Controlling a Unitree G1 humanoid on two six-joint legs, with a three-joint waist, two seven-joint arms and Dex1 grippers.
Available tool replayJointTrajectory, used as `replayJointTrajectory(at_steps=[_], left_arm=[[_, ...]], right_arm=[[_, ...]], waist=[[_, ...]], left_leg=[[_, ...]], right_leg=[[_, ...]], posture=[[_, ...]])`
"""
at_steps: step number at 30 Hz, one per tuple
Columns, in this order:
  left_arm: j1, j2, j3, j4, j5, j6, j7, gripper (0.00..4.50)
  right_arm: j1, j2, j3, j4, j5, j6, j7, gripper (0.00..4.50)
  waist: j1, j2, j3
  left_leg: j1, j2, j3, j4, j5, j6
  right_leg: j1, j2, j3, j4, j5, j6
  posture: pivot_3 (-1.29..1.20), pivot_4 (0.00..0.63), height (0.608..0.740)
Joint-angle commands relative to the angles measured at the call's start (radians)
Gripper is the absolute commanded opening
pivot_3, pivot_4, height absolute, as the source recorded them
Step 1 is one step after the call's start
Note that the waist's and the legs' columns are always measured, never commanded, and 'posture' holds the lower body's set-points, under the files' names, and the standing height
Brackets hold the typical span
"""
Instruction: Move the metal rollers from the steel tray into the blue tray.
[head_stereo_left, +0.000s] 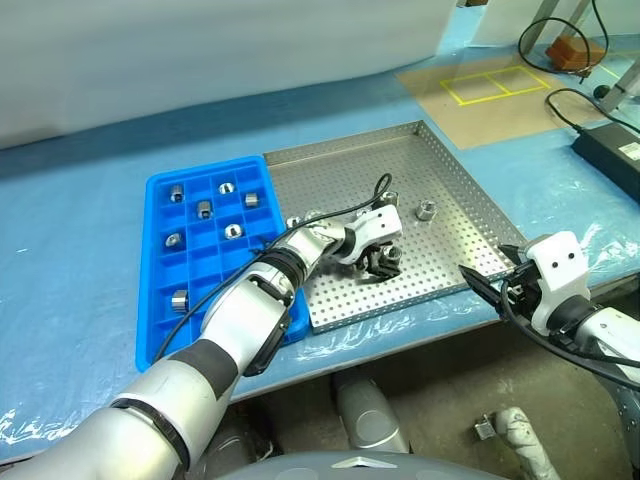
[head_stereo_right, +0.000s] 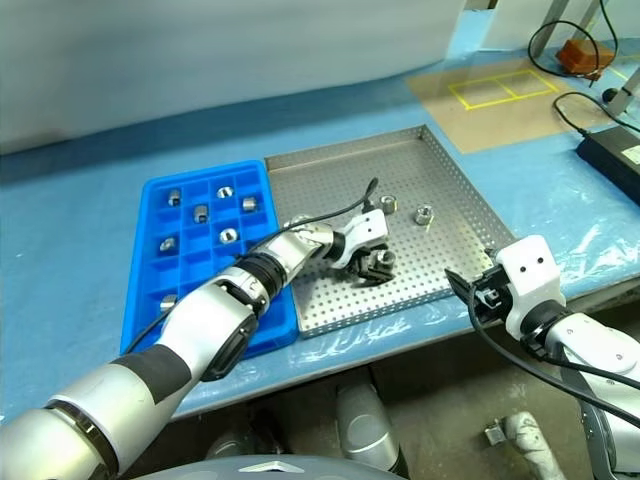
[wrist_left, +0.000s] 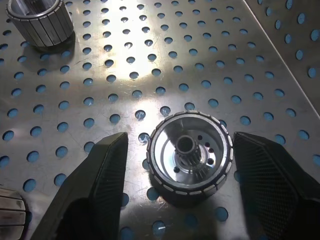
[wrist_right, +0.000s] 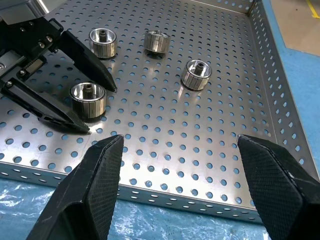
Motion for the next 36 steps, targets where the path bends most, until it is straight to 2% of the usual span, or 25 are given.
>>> replayJointTrajectory(at_steps=[1, 4, 7, 10, 20, 23, 26, 30, 33, 36], left_arm=[[0.018, 0.002, -0.004, 0.017, 0.022, 0.009, 0.016, 3.21], [0.021, 0.003, -0.004, 0.014, 0.023, 0.008, 0.009, 2.37], [0.025, 0.009, -0.005, 0.012, 0.022, 0.001, -0.016, 2.37], [0.029, 0.020, -0.002, 0.008, 0.024, -0.003, 0.002, 1.86], [0.031, 0.082, 0.113, -0.091, -0.106, -0.063, -0.156, 1.85], [0.051, 0.150, 0.129, -0.155, -0.126, -0.095, -0.205, 1.85], [0.108, 0.228, 0.145, -0.292, -0.185, -0.058, -0.322, 1.85], [0.243, 0.356, 0.185, -0.610, -0.306, 0.092, -0.434, 1.85], [0.335, 0.465, 0.207, -0.806, -0.350, 0.200, -0.436, 1.85], [0.409, 0.550, 0.239, -0.936, -0.374, 0.273, -0.386, 1.85]], right_arm=[[-0.003, -0.012, -0.008, -0.015, -0.008, -0.019, -0.005, 3.73], [-0.007, -0.012, -0.007, -0.011, -0.010, -0.021, -0.005, 3.73], [-0.013, -0.013, 0.000, -0.009, -0.011, -0.022, -0.006, 3.73], [-0.022, -0.013, 0.008, -0.003, -0.011, -0.024, -0.008, 3.73], [-0.091, -0.026, 0.052, 0.024, 0.025, -0.028, 0.028, 3.73], [-0.176, -0.058, 0.167, 0.072, 0.010, -0.058, 0.081, 3.73], [-0.307, -0.069, 0.267, 0.145, 0.004, -0.086, 0.126, 3.73], [-0.489, -0.036, 0.419, 0.265, -0.022, -0.152, 0.197, 3.73], [-0.606, 0.004, 0.517, 0.366, -0.045, -0.215, 0.254, 3.73], [-0.698, 0.048, 0.583, 0.472, -0.069, -0.280, 0.305, 3.73]], waist=[[-0.002, 0.000, 0.000], [-0.012, 0.000, 0.000], [-0.018, 0.000, 0.000], [-0.022, 0.000, 0.000], [-0.024, 0.000, 0.000], [-0.024, -0.001, 0.001], [-0.022, -0.001, 0.001], [-0.010, -0.001, 0.002], [0.019, -0.004, 0.004], [0.073, -0.005, 0.004]], left_leg=[[0.000, 0.000, 0.000, 0.000, 0.000, 0.000], [0.000, -0.001, -0.001, 0.000, 0.000, 0.000], [0.000, -0.001, -0.003, 0.000, 0.000, -0.001], [-0.001, -0.002, -0.004, 0.000, 0.000, 0.000], [-0.002, -0.003, -0.005, -0.001, 0.000, -0.001], [-0.003, -0.003, -0.005, -0.001, 0.000, 0.000], [-0.002, -0.002, -0.005, -0.001, 0.001, 0.003], [-0.002, -0.001, -0.006, -0.002, 0.002, 0.003], [-0.003, 0.001, -0.006, -0.001, 0.002, 0.004], [-0.004, 0.002, -0.006, 0.000, 0.003, 0.002]], right_leg=[[0.000, 0.000, 0.000, 0.000, 0.000, 0.000], [0.001, 0.000, 0.000, 0.000, -0.001, 0.001], [0.002, 0.000, -0.001, 0.000, -0.002, 0.002], [0.001, 0.000, -0.001, 0.000, -0.002, 0.003], [0.000, 0.000, -0.001, 0.000, -0.002, 0.004], [0.000, -0.001, -0.001, 0.000, -0.002, 0.003], [-0.001, -0.001, -0.001, 0.001, 0.002, -0.004], [-0.001, -0.001, -0.002, 0.002, 0.003, -0.006], [-0.004, 0.000, -0.004, 0.007, 0.003, -0.007], [-0.008, -0.001, -0.004, 0.017, 0.001, -0.010]], posture=[[-0.79, 0.150, 0.740], [-0.79, 0.150, 0.740], [-0.78, 0.150, 0.740], [-0.77, 0.150, 0.740], [-0.71, 0.150, 0.740], [-0.66, 0.150, 0.740], [-0.59, 0.150, 0.740], [-0.51, 0.150, 0.740], [-0.40, 0.150, 0.740], [-0.30, 0.150, 0.740]])
